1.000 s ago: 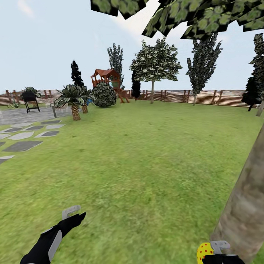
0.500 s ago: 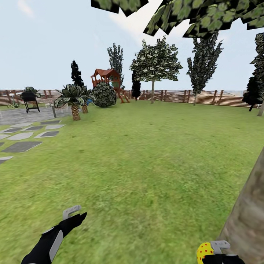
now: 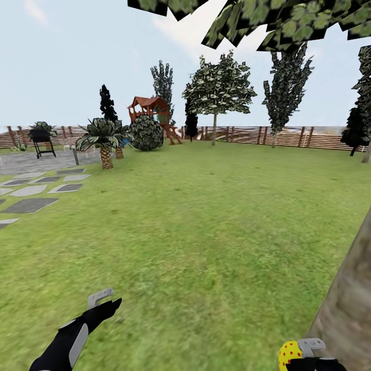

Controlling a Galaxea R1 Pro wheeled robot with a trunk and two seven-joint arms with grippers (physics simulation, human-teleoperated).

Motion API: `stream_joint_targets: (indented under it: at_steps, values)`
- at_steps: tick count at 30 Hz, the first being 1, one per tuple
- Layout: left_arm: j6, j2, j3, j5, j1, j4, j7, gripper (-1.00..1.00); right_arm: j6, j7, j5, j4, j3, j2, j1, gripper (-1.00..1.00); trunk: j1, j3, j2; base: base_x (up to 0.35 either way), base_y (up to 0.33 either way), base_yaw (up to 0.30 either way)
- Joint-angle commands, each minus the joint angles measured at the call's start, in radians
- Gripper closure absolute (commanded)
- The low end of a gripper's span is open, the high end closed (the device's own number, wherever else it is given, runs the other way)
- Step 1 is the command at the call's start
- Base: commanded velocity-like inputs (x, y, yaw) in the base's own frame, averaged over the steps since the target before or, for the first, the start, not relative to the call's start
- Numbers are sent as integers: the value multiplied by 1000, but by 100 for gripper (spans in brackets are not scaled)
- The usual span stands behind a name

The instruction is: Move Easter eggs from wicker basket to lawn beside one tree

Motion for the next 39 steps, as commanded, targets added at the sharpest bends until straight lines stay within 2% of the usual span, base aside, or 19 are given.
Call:
stream_joint_targets:
  at_steps: [1,39]
  values:
    - [9,-1,4,8,-1,-1,-5,-100,6,3,2,-2,1,0,-1,100,4,-5,-8,0,0,0]
    - [9,-1,4,9,-1,-2,-5,-100,3,-7,3,-2,-1,2,-1,100,150,-124,-274,0,0,0]
